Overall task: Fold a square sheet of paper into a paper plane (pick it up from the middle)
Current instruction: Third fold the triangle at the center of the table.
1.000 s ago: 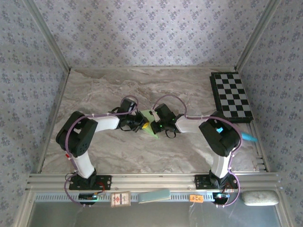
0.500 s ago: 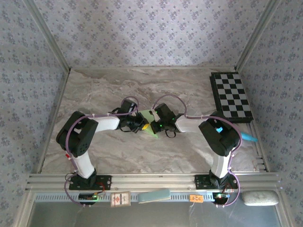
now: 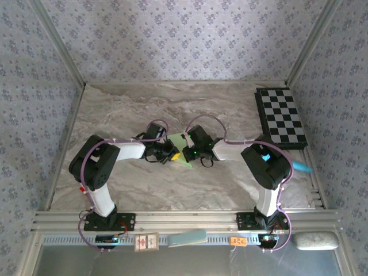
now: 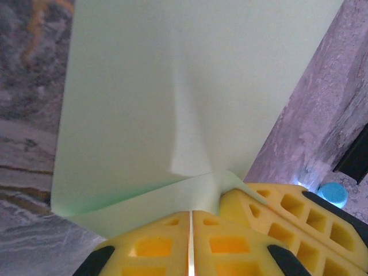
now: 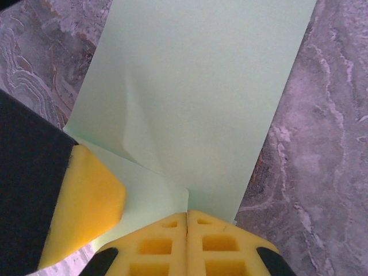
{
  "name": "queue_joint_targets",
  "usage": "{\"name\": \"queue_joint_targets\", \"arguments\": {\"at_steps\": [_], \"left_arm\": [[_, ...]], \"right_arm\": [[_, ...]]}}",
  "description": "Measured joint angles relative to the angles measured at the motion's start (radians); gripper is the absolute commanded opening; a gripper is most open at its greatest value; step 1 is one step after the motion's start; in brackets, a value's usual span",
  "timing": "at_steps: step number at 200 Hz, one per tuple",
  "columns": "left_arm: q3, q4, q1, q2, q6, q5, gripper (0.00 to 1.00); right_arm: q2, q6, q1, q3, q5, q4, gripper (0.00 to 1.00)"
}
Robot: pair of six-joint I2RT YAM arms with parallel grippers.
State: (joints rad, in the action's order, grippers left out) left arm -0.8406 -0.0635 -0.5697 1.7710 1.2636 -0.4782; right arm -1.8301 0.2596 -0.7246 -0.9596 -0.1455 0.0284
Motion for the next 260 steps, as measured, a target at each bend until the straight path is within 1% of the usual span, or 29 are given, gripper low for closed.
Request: {"name": "queue_joint_targets", "arguments": {"at_steps": [141,172,195,206,221,230,246,260], "left_arm": [[0.006,-0.005,0.0,0.013,-0.021,0.004,0.05],[0.006,-0.005,0.0,0.013,-0.024,0.004,0.05],[0.006,-0.003,0.0,0.013,-0.024,0.004,0.05],[0.006,-0.003,0.0,0.013,-0.024,0.004,0.05],[0.005,-0.002,0.0,0.014,-0.025,0.003,0.05],[0.004,-0.001,0.001,0.015,-0.025,0.003,0.05],[0.0,0.005,0.001,0.017,-0.025,0.003,0.05],[-0.002,0.01,0.001,0.017,-0.025,0.003,0.04]], "right_arm": [[-0.005,0.022,0.005,-0.01,-0.012,-0.006,0.0],[-0.005,0.056,0.018,-0.043,-0.042,-0.057,0.15],[0.011,0.101,0.038,-0.079,-0.061,-0.094,0.31],[0.033,0.11,0.048,-0.092,-0.066,-0.119,0.34],[0.071,0.126,0.064,-0.107,-0.085,-0.155,0.34],[0.092,0.131,0.074,-0.116,-0.103,-0.173,0.33],[0.119,0.147,0.09,-0.121,-0.154,-0.194,0.25],[0.124,0.153,0.101,-0.122,-0.21,-0.211,0.21]]}}
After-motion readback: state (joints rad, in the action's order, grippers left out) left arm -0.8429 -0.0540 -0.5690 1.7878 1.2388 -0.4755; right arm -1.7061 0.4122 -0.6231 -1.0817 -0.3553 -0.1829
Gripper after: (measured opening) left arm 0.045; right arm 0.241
